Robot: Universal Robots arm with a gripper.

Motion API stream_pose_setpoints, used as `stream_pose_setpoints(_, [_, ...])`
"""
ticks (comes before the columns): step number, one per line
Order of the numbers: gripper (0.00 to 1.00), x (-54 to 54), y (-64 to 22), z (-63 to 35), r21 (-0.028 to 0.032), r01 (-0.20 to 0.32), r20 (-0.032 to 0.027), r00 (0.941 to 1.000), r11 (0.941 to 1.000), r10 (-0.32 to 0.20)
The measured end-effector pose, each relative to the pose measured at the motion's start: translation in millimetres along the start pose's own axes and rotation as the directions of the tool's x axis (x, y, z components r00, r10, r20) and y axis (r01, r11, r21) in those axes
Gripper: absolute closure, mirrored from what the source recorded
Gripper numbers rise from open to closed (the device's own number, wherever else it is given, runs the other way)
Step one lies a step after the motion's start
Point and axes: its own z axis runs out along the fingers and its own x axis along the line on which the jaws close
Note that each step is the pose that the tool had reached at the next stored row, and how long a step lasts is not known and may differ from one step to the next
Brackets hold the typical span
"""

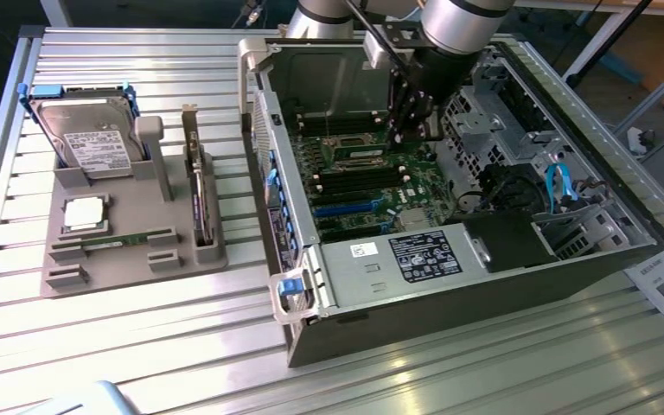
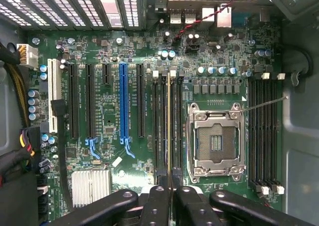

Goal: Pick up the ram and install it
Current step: 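Insert the ram into the slot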

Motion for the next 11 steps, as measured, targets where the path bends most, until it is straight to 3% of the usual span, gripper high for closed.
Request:
stream_pose_setpoints(3, [0.88, 0.1, 0.0, 1.2, 0.0001, 0.000, 0.0004, 1.0000, 1.0000, 0.000])
stream_pose_setpoints(11, [0.88, 1.3, -0.3, 19.6, 0.0025, 0.000, 0.0001, 1.0000, 1.0000, 0.000])
